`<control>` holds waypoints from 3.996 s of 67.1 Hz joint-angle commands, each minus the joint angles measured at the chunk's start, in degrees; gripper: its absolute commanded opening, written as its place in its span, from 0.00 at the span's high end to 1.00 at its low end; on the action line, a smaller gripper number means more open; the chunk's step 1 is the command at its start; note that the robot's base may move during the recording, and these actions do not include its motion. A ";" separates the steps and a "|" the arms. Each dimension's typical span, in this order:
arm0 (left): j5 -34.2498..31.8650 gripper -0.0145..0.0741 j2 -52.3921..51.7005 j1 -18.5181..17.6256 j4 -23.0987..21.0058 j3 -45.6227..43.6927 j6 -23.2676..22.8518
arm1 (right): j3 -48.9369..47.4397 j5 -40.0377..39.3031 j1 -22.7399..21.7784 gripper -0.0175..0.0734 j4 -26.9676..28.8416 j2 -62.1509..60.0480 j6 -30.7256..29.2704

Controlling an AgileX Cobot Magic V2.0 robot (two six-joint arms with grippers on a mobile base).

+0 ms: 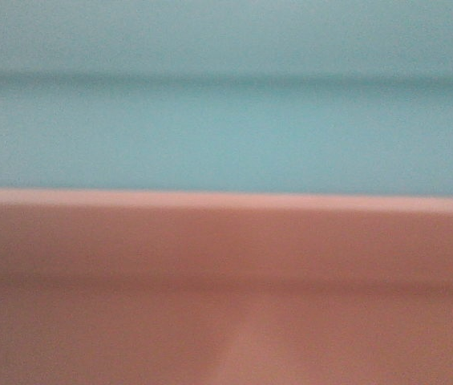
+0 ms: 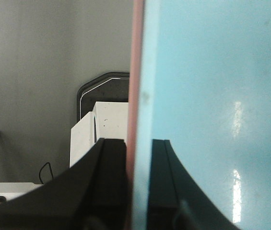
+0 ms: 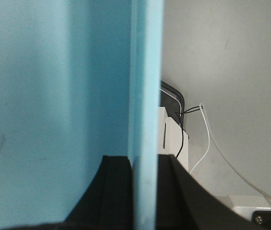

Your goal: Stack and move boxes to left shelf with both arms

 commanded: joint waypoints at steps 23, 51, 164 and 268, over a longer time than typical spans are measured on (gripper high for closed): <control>5.28 0.85 -2.26 0.24 -0.20 -1.98 -0.82 | -1.65 3.52 0.01 0.73 -2.13 -1.99 -0.29; 5.28 0.85 -2.26 0.24 -0.20 -1.98 -0.82 | -1.65 3.52 0.01 0.73 -2.13 -1.99 -0.29; 5.28 0.85 -2.26 0.24 -3.62 -1.98 -0.82 | -1.65 3.96 0.01 0.73 -2.30 -1.99 -0.29; 5.28 0.85 -2.26 0.24 -4.00 -1.98 -0.82 | -1.67 3.96 0.01 0.73 -2.32 -1.99 -0.29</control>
